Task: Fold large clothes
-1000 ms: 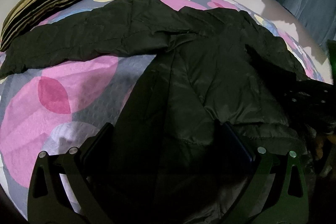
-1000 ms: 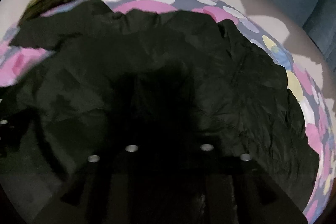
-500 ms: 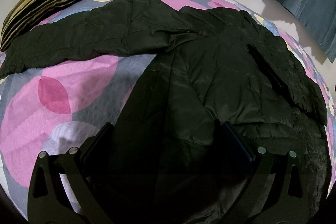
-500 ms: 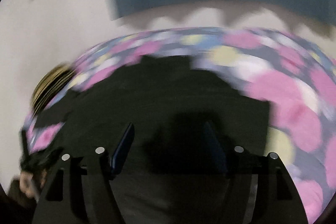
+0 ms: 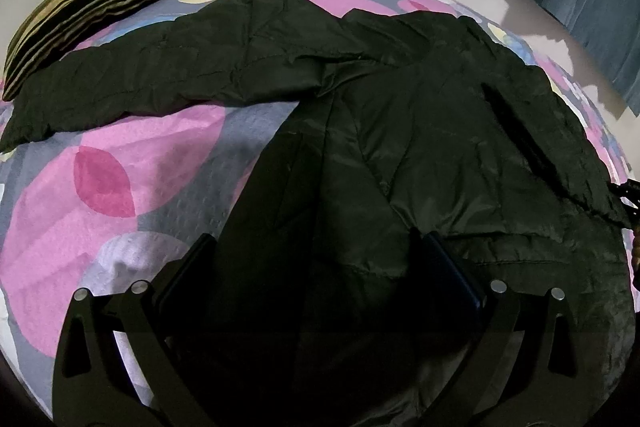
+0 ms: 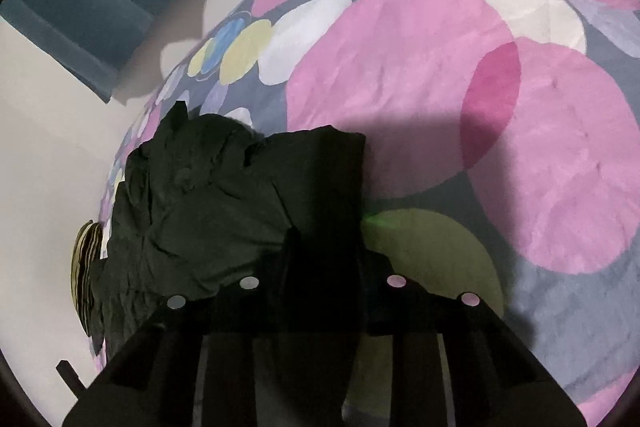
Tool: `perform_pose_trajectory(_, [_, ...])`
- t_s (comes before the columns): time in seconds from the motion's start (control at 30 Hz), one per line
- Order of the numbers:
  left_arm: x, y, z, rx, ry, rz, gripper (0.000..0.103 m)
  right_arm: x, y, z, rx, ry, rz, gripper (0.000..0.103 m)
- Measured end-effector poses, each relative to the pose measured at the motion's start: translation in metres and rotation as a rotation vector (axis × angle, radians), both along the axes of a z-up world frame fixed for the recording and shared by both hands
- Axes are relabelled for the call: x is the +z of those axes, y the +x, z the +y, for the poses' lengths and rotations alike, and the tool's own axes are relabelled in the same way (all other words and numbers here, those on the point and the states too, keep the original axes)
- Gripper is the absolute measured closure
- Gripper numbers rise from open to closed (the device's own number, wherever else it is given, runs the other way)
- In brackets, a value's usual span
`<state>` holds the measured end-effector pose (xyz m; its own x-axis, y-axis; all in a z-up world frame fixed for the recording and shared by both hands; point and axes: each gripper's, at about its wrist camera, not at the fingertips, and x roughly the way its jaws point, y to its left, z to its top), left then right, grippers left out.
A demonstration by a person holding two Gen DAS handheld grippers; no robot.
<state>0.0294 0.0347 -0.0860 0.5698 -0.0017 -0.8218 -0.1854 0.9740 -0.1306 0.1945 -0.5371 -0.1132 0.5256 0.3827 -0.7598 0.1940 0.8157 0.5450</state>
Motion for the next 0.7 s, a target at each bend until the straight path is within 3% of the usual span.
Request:
perform_pose_trajectory(0.17, [0.000,0.000,0.000,0.001,0.003,0.000,0.002,0.011,-0.010,-0.007,0.020,0.012,-0.007,0.074])
perform_pose_trajectory(0.27, [0.000,0.000,-0.001,0.001,0.004,-0.001,0.002,0.022,-0.030,-0.010,0.024,0.014,-0.022,0.065])
perform_pose_trajectory(0.5, [0.000,0.000,0.000,0.001,0.004,0.001,0.002,0.002,-0.048,0.005,0.052,-0.027,0.021,0.068])
perform_pose_trajectory(0.7, [0.000,0.000,-0.001,0.001,0.004,0.000,0.002,0.023,-0.062,0.008,0.013,-0.068,-0.010,0.066])
